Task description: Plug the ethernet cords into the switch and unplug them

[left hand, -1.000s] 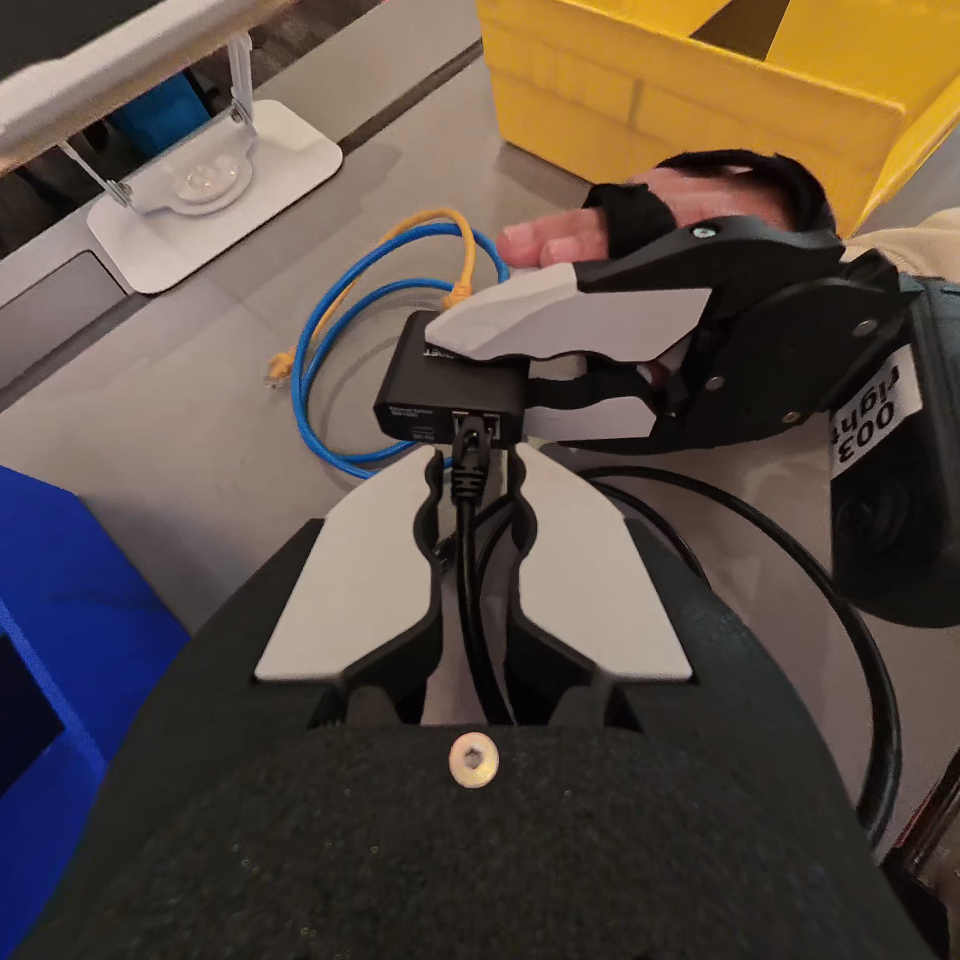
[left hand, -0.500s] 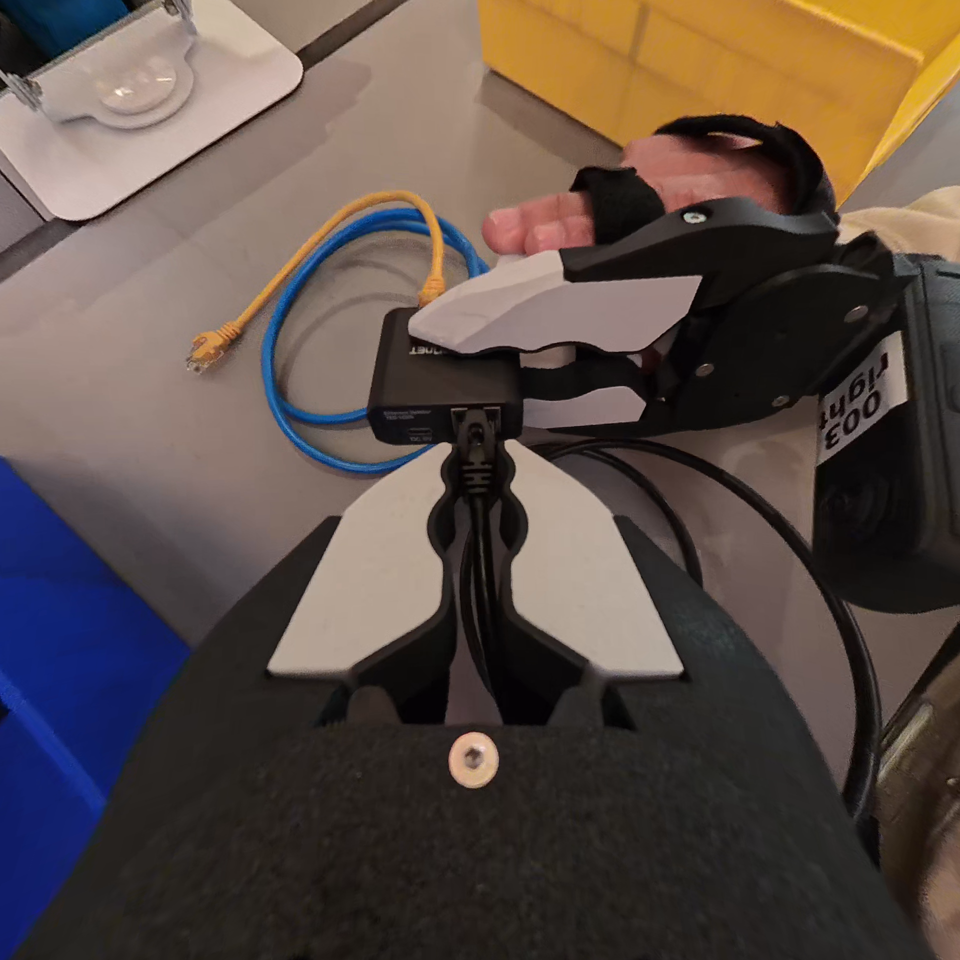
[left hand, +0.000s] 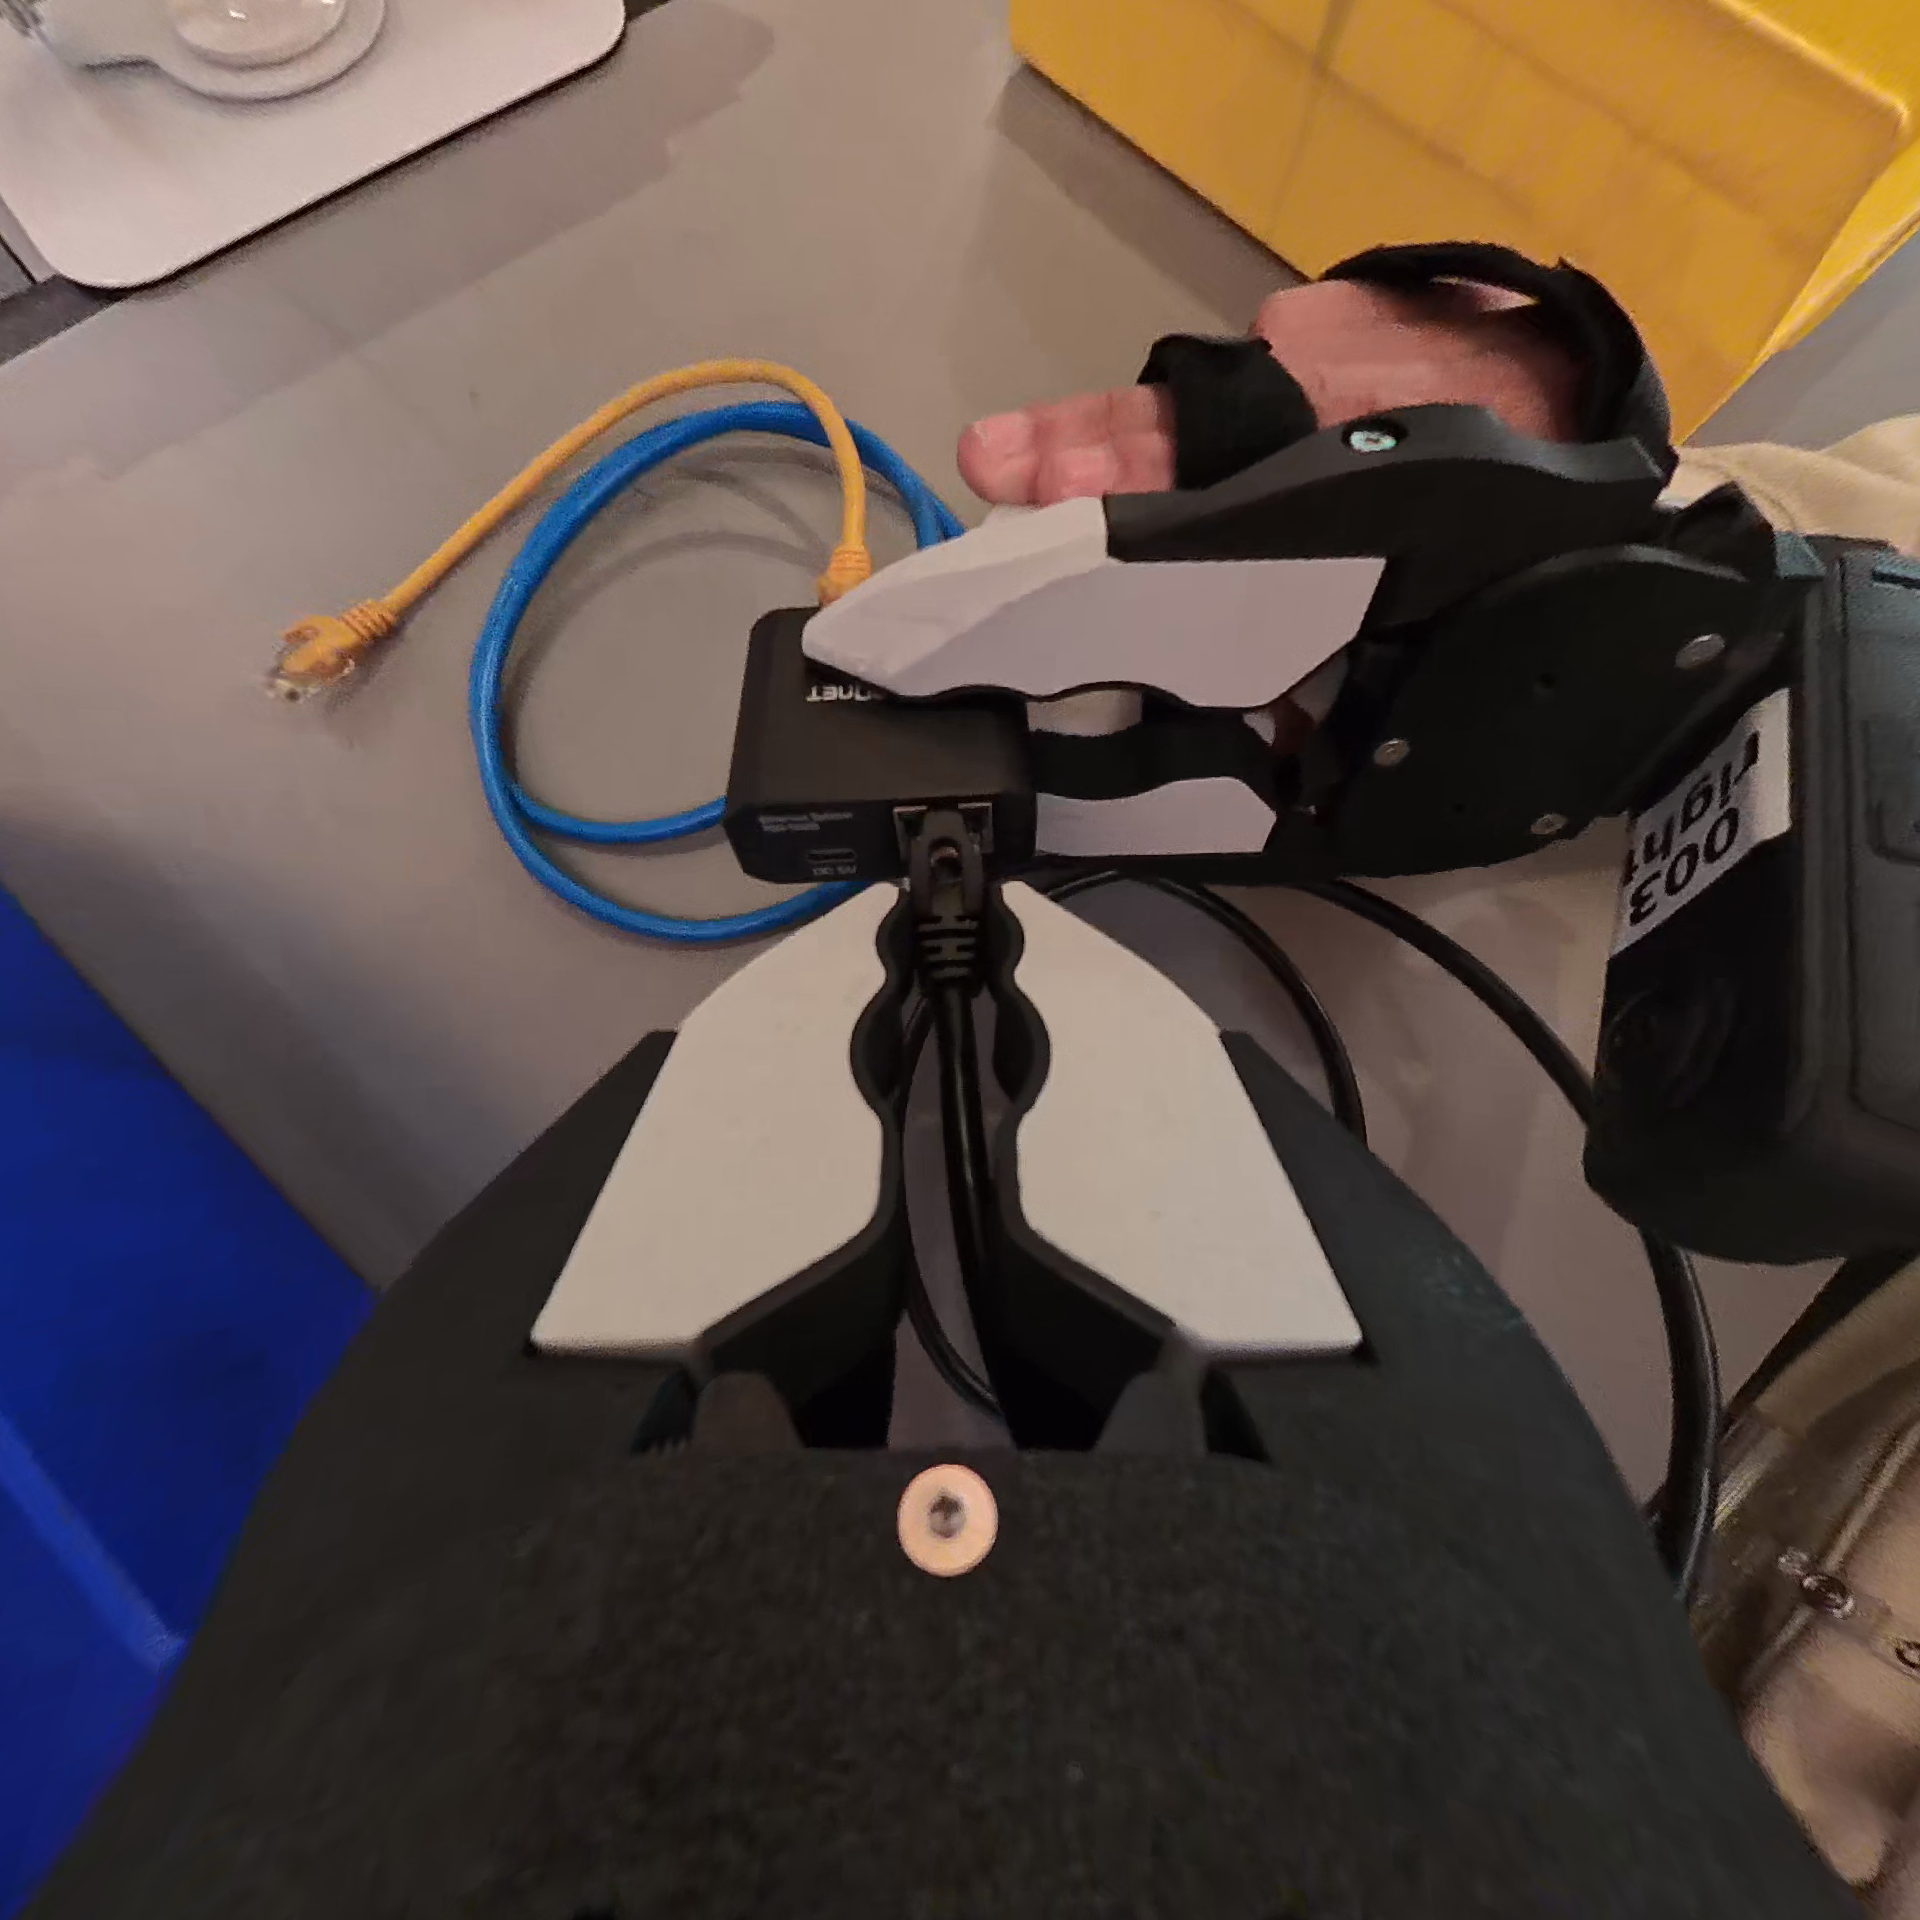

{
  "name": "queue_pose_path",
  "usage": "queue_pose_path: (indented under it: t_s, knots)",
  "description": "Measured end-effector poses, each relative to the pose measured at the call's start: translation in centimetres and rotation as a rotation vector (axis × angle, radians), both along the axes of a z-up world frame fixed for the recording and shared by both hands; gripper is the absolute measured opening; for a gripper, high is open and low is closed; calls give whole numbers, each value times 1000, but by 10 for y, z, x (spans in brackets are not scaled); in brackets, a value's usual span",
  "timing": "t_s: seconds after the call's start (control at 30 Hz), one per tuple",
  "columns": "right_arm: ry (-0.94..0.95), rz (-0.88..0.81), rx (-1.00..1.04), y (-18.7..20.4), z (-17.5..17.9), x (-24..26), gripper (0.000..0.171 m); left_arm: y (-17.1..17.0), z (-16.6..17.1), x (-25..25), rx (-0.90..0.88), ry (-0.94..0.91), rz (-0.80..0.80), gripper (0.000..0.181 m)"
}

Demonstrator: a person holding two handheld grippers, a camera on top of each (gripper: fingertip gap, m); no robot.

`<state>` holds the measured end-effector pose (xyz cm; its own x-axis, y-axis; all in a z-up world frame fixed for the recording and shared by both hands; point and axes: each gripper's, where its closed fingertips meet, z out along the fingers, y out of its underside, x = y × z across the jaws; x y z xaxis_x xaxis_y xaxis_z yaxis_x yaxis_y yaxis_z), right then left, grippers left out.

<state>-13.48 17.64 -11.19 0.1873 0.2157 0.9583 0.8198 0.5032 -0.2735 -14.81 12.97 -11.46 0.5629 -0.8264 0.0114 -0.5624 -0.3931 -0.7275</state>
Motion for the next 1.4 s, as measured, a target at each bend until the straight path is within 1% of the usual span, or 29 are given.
queue_pose_path:
  t_s: [0.1, 0.23, 0.4, 0.47, 0.53, 0.57, 0.6, 0.63, 0.7, 0.77, 0.8, 0.87, 0.9, 1.03, 1.07, 1.1, 1.17, 1.23, 1.27, 1.3, 1.4]
  knots:
    - [-20, -20, 12, -1, -1, -4, 25, -2, -2, -5, -6, 16, 31, 12]
    - [-32, -32, 8, -2, -3, -7, 25, -5, -4, -8, 55, 89, 74, 13]
    - [-4, -41, -50, -1, -6, -7, 26, -5, -4, -5, 50, 58, 72, 13]
    - [1, 8, -38, -3, -2, -5, 25, -5, -2, -1, 23, 6, 60, 13]
    - [53, 34, -64, -1, 0, -2, 25, -4, 3, 4, 10, -43, 25, 13]
    - [61, 37, -84, -1, 1, -1, 24, -5, 6, 7, 1, -75, -4, 17]
    - [93, 37, -87, 0, 6, 2, 25, -8, 12, 11, -6, -132, -46, 27]
    - [138, 42, -93, 0, 12, 6, 25, -10, 21, 13, -12, -202, -82, 32]
    - [216, 81, -142, -1, 16, 12, 25, -11, 49, 10, -4, -366, -132, 54]
    - [281, 174, -198, -9, 18, 12, 24, -13, 83, 0, 16, -531, -185, 55]
    - [315, 189, -217, -11, 21, 13, 25, -14, 99, -5, 41, -600, -222, 56]
    - [393, 264, -278, -16, 28, 11, 24, -20, 129, -16, 86, -709, -292, 56]
    - [429, 266, -291, -15, 31, 14, 25, -24, 146, -22, 113, -764, -330, 59]
    - [581, 384, -367, -23, 50, 21, 24, -19, 198, -58, 188, -876, -304, 59]
    - [624, 422, -393, -27, 55, 22, 25, -14, 207, -68, 205, -877, -279, 53]
    - [673, 476, -425, -33, 63, 23, 24, -10, 206, -75, 205, -830, -251, 36]
    - [772, 596, -500, -47, 83, 22, 24, -7, 186, -74, 194, -662, -267, 35]
    - [826, 727, -613, -63, 98, 18, 24, -19, 153, -54, 174, -561, -387, 58]
    - [843, 777, -665, -69, 103, 16, 24, -29, 137, -40, 137, -546, -455, 58]
    - [858, 818, -705, -75, 105, 13, 24, -36, 124, -27, 114, -544, -495, 54]
    - [826, 870, -779, -87, 102, 3, 25, -45, 115, 1, 163, -626, -563, 54]
